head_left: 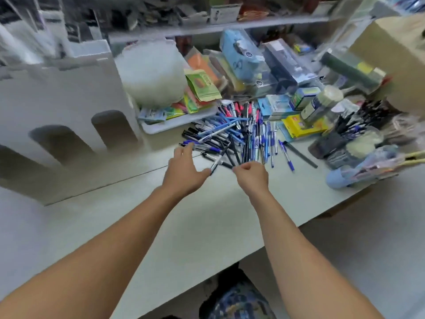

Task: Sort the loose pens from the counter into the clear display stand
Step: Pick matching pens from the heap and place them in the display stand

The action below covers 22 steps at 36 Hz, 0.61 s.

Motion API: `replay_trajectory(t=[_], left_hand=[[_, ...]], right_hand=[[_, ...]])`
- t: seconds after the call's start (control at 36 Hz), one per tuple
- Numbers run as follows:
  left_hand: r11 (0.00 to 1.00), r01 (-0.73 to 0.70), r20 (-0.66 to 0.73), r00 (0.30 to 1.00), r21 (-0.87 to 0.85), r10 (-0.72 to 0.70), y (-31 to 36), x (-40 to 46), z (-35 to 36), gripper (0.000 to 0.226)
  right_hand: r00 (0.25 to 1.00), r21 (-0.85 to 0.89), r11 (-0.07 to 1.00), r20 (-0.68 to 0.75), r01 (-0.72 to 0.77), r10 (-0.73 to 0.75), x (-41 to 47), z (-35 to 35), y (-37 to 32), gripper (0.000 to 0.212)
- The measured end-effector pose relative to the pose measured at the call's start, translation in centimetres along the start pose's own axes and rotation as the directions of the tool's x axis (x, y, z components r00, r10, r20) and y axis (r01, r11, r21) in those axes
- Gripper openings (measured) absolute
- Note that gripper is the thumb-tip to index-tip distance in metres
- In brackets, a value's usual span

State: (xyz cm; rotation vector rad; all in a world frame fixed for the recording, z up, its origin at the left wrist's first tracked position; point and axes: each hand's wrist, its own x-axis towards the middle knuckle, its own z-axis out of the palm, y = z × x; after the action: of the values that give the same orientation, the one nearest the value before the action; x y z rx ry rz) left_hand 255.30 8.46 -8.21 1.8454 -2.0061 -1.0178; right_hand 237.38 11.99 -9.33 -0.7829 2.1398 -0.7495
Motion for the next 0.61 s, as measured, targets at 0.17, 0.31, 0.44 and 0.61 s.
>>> replay_trajectory(t=[0.17, 0.31, 0.44, 0.61], left_hand=[[0.909, -0.056, 0.024, 0.998, 0.414, 0.051, 4.7, 9.5, 5.2, 0.125], [0.839, -0.009, 0.101, 0.993, 0.544, -0.055, 3.6, 11.4, 7.0, 0.115], [0.814, 0.084, -0.016, 0.996, 0.574, -0.092, 2.5, 10.7, 7.8, 0.079], [0.786, 0.129, -0.119, 0.99, 0.605, -0.071, 2.0, 9.2, 8.5, 0.05]], right_hand=[[0.99, -0.154, 0.982, 0.105, 0.106, -0.091, 8.5, -1.8, 0.7, 0.045], [0.945, -0.161, 0.952, 0.243, 0.262, -0.219, 10.8, -1.8, 0.3, 0.02], [0.904, -0.177, 0.926, 0.337, 0.334, -0.262, 10.3, -1.0, 0.7, 0.016], [0.802, -0.289, 0.832, 0.531, 0.475, -0.274, 8.2, -0.1, 2.0, 0.023]])
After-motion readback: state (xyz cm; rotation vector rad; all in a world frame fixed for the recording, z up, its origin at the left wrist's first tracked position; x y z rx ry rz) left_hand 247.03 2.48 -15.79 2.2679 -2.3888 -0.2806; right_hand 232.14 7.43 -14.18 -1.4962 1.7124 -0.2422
